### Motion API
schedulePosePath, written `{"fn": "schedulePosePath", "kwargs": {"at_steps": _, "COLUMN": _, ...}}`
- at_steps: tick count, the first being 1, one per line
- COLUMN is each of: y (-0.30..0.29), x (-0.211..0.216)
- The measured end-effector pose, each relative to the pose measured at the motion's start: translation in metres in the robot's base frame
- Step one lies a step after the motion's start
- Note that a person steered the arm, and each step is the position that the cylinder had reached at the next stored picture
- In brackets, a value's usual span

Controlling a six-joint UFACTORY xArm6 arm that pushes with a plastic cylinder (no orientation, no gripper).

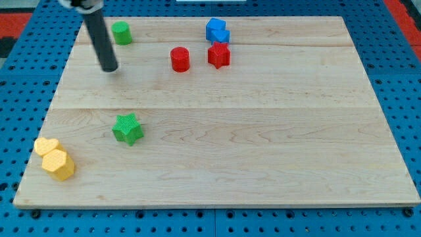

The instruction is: Separate yellow hexagon from the yellow heart

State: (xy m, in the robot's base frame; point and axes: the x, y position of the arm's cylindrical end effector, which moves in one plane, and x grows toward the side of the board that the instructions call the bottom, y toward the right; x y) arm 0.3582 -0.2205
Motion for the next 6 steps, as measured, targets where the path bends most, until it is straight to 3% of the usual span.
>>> {"fn": "schedulePosePath", "kwargs": {"at_steps": 1, "y": -0.067, "x": 0.071}}
{"fn": "schedulePosePath", "kwargs": {"at_steps": 2, "y": -0.084, "x": 0.138}}
{"fn": "schedulePosePath", "kwargs": {"at_steps": 4, "y": -0.068, "x": 0.217}}
{"fn": "schedulePosePath", "kwargs": {"at_steps": 6, "y": 0.033, "x": 0.214}}
